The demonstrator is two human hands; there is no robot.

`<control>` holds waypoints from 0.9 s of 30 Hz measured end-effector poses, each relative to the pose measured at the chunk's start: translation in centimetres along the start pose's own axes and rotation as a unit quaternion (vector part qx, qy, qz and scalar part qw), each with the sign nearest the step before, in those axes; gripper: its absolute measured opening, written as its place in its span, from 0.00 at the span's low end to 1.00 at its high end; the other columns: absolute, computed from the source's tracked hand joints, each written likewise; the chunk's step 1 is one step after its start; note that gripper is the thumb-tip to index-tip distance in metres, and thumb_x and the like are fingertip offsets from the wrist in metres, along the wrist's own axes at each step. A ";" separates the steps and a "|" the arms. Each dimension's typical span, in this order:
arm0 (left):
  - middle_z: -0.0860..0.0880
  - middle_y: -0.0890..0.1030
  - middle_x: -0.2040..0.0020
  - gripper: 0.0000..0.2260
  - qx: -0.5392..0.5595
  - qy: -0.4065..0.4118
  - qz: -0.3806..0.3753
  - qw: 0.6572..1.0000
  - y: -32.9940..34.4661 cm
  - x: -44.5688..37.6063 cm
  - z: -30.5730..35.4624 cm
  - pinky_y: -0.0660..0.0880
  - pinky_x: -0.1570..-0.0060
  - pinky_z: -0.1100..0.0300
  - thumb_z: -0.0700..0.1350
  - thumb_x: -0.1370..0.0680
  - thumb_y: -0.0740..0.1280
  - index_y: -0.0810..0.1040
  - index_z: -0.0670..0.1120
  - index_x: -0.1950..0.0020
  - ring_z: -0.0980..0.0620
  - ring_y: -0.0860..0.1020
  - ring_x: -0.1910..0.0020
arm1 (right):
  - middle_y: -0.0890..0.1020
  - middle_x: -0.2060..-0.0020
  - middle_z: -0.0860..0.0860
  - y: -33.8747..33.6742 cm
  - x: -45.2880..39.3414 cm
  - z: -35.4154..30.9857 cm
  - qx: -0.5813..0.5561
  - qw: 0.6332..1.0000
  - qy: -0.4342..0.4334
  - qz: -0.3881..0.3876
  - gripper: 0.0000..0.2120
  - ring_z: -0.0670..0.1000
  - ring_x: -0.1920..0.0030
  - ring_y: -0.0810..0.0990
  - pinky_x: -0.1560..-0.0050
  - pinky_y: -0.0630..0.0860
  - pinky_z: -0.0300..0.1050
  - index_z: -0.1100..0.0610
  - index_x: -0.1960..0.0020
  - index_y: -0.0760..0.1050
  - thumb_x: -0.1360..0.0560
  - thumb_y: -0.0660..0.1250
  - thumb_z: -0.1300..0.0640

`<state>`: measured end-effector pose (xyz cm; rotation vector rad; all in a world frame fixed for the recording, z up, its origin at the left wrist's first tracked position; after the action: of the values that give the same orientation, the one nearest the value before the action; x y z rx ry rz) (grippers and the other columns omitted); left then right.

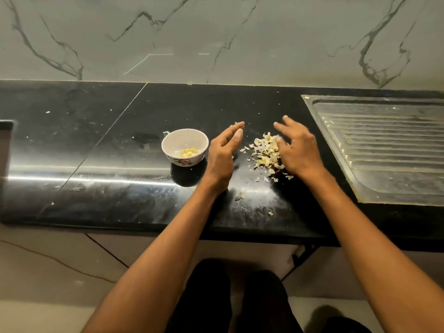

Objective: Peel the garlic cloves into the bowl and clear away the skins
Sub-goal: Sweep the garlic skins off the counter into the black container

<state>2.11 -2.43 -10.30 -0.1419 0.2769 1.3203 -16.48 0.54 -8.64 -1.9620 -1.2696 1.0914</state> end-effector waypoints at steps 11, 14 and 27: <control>0.47 0.75 0.26 0.27 0.006 -0.012 0.013 1.000 0.3 0.3 0.1 0.68 0.25 0.54 0.55 0.24 0.65 0.76 0.45 0.28 0.53 0.68 0.23 | 0.88 0.48 0.52 2.5 -2.2 -0.5 -0.283 0.951 0.001 -0.121 0.17 0.52 0.45 0.85 0.41 0.80 0.53 0.56 0.44 0.86 0.20 0.65 0.45; 0.49 0.74 0.25 0.28 0.008 0.000 0.028 1.000 0.0 0.5 0.3 0.69 0.28 0.63 0.59 0.24 0.64 0.75 0.48 0.27 0.54 0.67 0.22 | 0.88 0.52 0.57 1.9 -5.0 0.7 -0.396 0.912 0.046 -0.094 0.17 0.51 0.51 0.86 0.52 0.79 0.43 0.63 0.48 0.85 0.21 0.66 0.50; 0.49 0.65 0.19 0.28 -0.035 -0.003 0.042 0.998 0.2 1.3 0.4 0.61 0.22 0.40 0.51 0.18 0.60 0.63 0.44 0.19 0.52 0.62 0.20 | 0.84 0.55 0.52 6.1 -6.3 -3.4 -0.371 0.825 -0.040 -0.424 0.08 0.50 0.55 0.81 0.53 0.76 0.40 0.53 0.53 0.87 0.25 0.68 0.58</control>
<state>2.26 -1.10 -10.30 -0.1866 0.2327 1.4145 -12.13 -7.71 -9.60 -1.4376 -2.5325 0.2105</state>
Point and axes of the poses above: each hand's wrist, its own x-axis away from the middle knuckle, its own y-axis out of the palm, z = x × y, the point moved 3 cm from there along -x, towards the middle knuckle
